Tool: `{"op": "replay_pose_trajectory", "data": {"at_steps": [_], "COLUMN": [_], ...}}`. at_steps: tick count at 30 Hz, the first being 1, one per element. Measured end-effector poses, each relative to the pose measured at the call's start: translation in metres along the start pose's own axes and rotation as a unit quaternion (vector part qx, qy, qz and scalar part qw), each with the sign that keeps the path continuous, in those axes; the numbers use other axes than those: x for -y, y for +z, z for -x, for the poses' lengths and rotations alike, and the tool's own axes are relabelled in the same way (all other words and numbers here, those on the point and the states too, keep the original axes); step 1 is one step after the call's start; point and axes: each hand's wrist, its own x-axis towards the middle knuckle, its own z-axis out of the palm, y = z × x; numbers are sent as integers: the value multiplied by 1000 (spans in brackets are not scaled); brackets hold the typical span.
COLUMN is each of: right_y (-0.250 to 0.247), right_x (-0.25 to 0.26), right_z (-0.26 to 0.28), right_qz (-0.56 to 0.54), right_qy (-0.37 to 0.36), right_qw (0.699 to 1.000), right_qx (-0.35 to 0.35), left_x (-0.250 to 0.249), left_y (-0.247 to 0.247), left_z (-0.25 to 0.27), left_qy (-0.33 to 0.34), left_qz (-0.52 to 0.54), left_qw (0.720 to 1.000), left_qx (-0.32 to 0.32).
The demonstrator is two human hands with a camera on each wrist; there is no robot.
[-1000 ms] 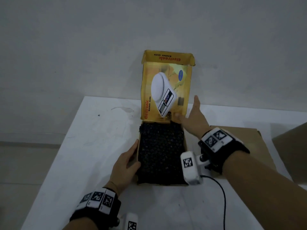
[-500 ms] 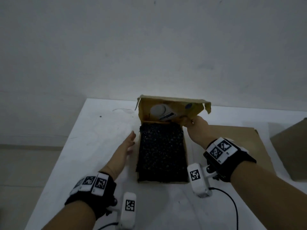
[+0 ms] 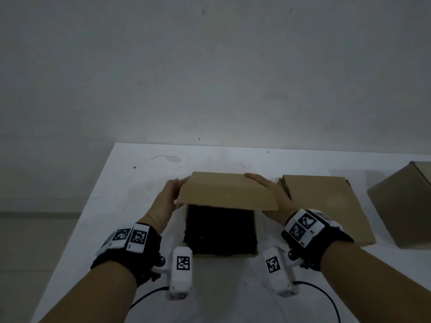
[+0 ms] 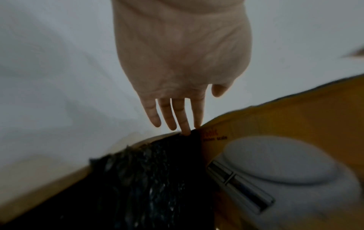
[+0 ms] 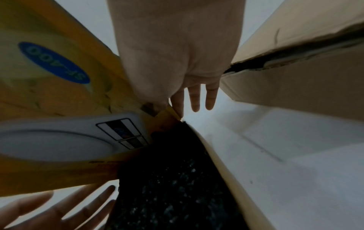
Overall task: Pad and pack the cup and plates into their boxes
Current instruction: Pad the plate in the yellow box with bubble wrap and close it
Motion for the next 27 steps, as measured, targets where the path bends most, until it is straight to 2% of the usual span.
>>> {"op": "replay_pose_trajectory", "data": {"at_steps": [1,2,3,9,12,15,21,24,27], "right_y": [-2,-3,-2,-3,-12,-16,-5,0,-1], "right_x": [-1,-6,-9,-13,-9,-7,-12,-12,-13], "right_z": [2,3,5,9,6,5,4,6,15], "right_qz": [-34,-16,52,145,140,134,86,125,130], "right_qy": [12,20,20,-46,-64,-39,-9,8,34], "right_qw": [999,1000,998,987,988,990,994,989,989], "right_qx": [2,10,9,47,16,-27,-67,-81,-55], "left_x": [0,1,1,-7,-5,2,17,22,21], "left_y": [-4,-7,-8,0,0,-1,-8,-10,-8], "left_z": [0,-1,-2,3,3,0,-5,0,9], "left_qy": [-5,-17,-31,-16,-7,-2,3,37,76], "left_qz": [-2,4,8,-78,-85,-104,-135,-235,-265], "left_qw": [1000,1000,999,990,990,987,984,969,961], "left_qx": [7,20,33,113,114,121,118,65,9]}}
